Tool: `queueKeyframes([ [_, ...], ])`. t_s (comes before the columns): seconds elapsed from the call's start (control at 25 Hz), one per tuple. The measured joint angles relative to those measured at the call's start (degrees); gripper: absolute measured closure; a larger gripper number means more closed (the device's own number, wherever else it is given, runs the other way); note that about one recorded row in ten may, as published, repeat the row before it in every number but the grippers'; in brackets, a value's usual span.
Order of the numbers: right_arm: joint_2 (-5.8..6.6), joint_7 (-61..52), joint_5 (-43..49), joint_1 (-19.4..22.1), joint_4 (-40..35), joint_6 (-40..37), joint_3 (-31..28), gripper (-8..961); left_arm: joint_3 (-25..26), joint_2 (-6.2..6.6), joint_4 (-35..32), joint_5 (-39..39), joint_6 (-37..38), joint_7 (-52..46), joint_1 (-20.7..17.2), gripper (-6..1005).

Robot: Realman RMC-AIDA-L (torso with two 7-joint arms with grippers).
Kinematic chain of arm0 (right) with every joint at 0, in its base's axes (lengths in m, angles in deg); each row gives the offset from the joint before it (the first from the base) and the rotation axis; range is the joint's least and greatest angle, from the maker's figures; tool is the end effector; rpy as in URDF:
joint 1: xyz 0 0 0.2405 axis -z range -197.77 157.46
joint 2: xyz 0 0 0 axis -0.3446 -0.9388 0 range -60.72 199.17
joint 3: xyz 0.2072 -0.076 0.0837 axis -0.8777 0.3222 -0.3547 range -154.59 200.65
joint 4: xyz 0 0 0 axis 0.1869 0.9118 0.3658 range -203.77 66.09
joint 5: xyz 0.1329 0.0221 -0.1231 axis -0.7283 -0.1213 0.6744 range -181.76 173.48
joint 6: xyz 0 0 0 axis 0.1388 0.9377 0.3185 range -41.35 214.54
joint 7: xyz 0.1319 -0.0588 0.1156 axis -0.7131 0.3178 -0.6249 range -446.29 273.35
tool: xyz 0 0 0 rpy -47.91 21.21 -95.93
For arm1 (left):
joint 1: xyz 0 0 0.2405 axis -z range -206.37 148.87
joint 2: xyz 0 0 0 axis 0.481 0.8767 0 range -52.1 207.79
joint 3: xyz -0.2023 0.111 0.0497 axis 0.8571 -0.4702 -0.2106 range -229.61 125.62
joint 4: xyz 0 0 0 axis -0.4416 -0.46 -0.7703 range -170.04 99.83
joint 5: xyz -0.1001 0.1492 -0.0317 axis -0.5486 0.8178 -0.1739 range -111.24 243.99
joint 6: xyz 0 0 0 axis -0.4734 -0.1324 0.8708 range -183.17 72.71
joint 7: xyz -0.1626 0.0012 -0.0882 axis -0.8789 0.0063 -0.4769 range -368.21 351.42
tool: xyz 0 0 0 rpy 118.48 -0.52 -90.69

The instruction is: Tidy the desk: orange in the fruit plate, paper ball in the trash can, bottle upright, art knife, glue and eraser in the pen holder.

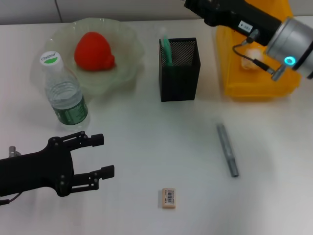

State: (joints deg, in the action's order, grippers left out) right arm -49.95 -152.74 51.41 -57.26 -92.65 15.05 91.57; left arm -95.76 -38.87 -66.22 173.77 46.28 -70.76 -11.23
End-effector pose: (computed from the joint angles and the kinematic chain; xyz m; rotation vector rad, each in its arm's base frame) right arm 0.1269 0.3819 -0.0200 -2.2872 0.5885 1.2618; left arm -0.2451 0.2293 -0.0225 -2.7624 -0.5172 -0.9007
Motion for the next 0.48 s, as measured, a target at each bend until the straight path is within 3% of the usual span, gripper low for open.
queueKeyframes([
  [0.04,0.44,-5.0,2.0,2.3,-6.6,-0.8,2.1,631,0.0,0.06,0.0,0.0,0.1,0.0,-0.1,198],
  [0.08,0.44,-5.0,2.0,2.3,-6.6,-0.8,2.1,592,0.0,0.06,0.0,0.0,0.1,0.0,-0.1,198],
  [0.12,1.02,-12.0,7.4,4.4,-15.0,-1.7,2.6,553,0.1,0.08,0.0,0.0,0.2,0.0,-0.3,198],
  [0.16,1.02,-12.0,7.4,4.4,-15.0,-1.7,2.6,514,0.1,0.08,0.0,0.0,0.2,0.0,-0.3,198],
  [0.2,1.35,-16.8,12.0,5.1,-20.0,-2.5,2.5,475,0.1,0.13,0.0,0.0,0.2,0.0,-0.4,198],
  [0.24,2.00,-27.8,23.5,5.2,-29.6,-5.1,1.9,436,0.1,0.31,0.0,0.0,0.3,0.0,-0.6,198],
  [0.28,2.00,-27.8,23.5,5.2,-29.6,-5.1,1.9,348,0.1,0.31,0.0,0.0,0.3,0.0,-0.6,198],
  [0.32,2.66,-37.9,35.2,3.5,-37.1,-9.7,1.1,260,0.1,0.43,0.0,0.0,0.3,0.0,-0.7,198],
  [0.36,2.66,-37.9,35.2,3.5,-37.1,-9.7,1.1,260,0.1,0.63,0.0,0.0,0.3,0.0,-0.8,198],
  [0.48,3.51,-50.1,52.5,-2.1,-44.2,-20.4,1.1,261,0.0,1.00,0.0,0.0,0.5,-0.1,-1.0,198],
])
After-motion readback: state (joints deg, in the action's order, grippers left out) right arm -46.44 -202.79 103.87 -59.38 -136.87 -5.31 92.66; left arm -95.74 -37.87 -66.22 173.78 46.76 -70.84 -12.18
